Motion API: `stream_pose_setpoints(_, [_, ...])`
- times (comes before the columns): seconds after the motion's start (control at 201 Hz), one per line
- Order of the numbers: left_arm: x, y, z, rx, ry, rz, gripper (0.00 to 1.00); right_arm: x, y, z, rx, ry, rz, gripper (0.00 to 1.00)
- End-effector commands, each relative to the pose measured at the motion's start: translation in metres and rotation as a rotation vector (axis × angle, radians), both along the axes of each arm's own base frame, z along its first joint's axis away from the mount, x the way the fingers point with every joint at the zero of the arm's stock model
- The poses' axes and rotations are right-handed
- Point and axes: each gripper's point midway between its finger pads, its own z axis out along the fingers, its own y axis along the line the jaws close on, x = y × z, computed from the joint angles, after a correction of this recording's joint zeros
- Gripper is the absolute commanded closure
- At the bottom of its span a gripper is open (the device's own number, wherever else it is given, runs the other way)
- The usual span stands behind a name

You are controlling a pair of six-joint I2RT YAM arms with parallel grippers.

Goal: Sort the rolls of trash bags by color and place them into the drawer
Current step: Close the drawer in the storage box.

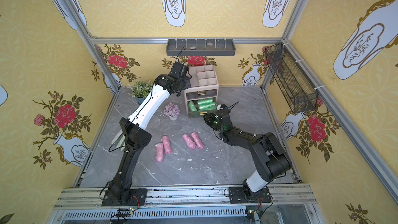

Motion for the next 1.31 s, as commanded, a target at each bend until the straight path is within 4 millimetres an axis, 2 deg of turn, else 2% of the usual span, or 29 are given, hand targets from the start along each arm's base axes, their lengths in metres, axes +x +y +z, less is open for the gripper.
stream_pose_setpoints(0.0, [-0.003,-0.002,-0.016,0.013,0.048,-0.021,0.96,0.016,0.004,0.023,0.039,-0.088,-0.005,0.75])
stream_pose_setpoints(0.304, [-0.003,-0.003,-0.017,0.011,0.053,-0.027,0.96,0.047,0.001,0.025,0.057,-0.103,-0.022,0.74])
stream_pose_setpoints(0.632, [-0.005,-0.005,-0.02,0.006,0.064,-0.036,0.94,0.075,0.009,0.02,0.093,-0.107,-0.021,0.72])
stream_pose_setpoints(0.836, [-0.007,-0.005,-0.02,0.005,0.067,-0.039,0.91,0.086,0.013,0.016,0.128,-0.108,-0.025,0.72])
stream_pose_setpoints(1.304, [-0.012,-0.003,-0.019,0.009,0.075,-0.042,0.84,0.105,0.019,0.027,0.163,-0.127,-0.032,0.68])
